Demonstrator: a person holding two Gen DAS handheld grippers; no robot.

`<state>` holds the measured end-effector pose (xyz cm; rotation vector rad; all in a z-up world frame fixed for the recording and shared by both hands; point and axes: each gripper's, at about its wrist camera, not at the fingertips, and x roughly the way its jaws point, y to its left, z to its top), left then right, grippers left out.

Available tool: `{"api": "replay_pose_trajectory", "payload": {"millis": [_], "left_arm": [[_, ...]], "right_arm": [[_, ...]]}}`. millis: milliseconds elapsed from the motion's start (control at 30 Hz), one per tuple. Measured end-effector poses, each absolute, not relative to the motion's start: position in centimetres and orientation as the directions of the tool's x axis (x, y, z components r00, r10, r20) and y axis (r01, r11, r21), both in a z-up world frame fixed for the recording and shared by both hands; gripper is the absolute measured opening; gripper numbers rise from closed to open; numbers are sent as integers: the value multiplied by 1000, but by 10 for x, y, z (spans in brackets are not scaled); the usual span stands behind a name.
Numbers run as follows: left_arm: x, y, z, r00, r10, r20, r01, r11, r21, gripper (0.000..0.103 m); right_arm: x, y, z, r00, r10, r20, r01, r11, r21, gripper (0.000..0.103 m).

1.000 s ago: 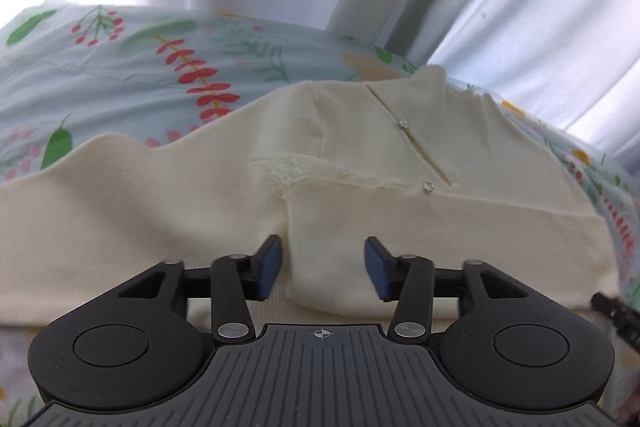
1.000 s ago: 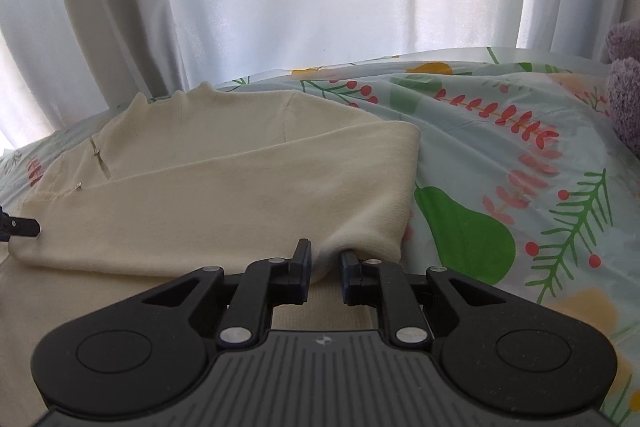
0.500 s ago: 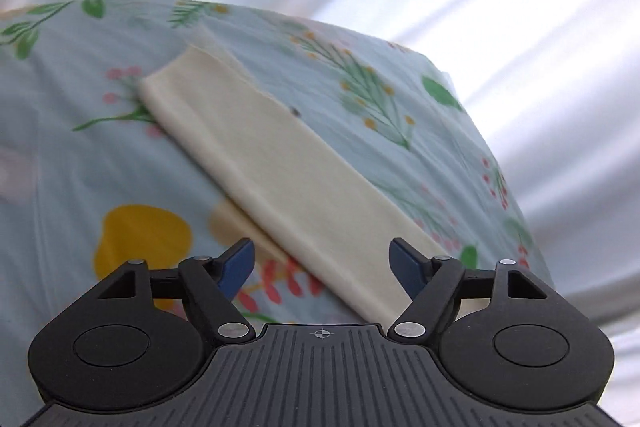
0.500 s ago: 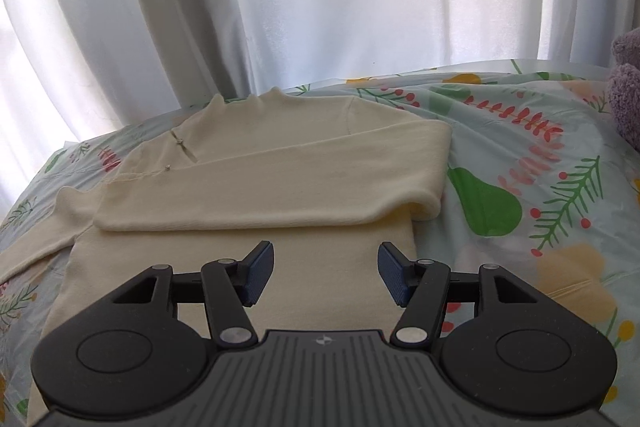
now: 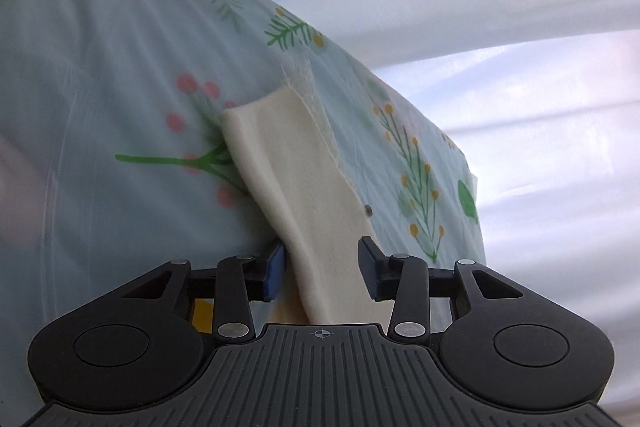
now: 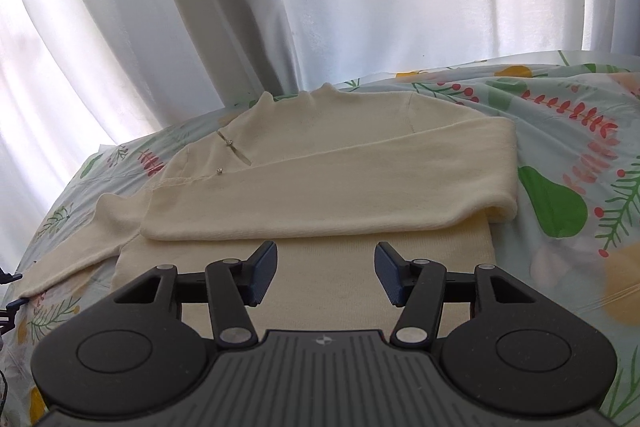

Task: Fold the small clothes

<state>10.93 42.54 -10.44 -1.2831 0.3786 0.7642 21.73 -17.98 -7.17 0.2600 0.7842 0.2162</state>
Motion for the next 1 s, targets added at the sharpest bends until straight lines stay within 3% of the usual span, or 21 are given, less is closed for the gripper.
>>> {"api": "replay_pose_trajectory", "payload": {"millis": [67, 133, 300, 433, 533, 667, 700, 800, 867, 1000], "left_arm": [[109, 430, -105, 693, 320, -646, -695, 59, -716, 38], [111, 435, -106, 657, 332, -677, -730, 53, -681, 10], [119, 432, -97, 645, 361, -674, -749, 124, -650, 8], [145, 382, -44, 743, 380, -551, -670, 422, -611, 7], [176, 314, 7, 862, 261, -435, -483, 681, -549, 7], [214, 185, 47, 944, -51, -327, -86, 917, -391, 9], [221, 156, 47, 936, -120, -330, -9, 931, -364, 13], [241, 89, 21, 852, -305, -425, 158, 925, -346, 41], [245, 67, -5, 796, -336, -504, 167, 921, -351, 38], [243, 67, -44, 727, -274, -629, 74, 943, -325, 34]], "right_arm": [[218, -180, -71, 690, 290, -663, -90, 944, 318, 52], [219, -181, -71, 695, 290, -658, -86, 942, 325, 47], [221, -185, -74, 694, 267, -669, -61, 947, 315, 40], [220, -193, -77, 695, 254, -673, -31, 945, 324, 39], [219, -196, -78, 700, 250, -670, -22, 944, 329, 38], [217, -198, -76, 712, 250, -656, -15, 940, 341, 38], [216, -199, -75, 715, 251, -652, -14, 938, 346, 38], [215, -201, -75, 719, 254, -647, -14, 936, 351, 38], [217, -202, -76, 717, 257, -648, -16, 935, 354, 38], [235, -197, -78, 684, 332, -649, -66, 915, 398, 38]]}}
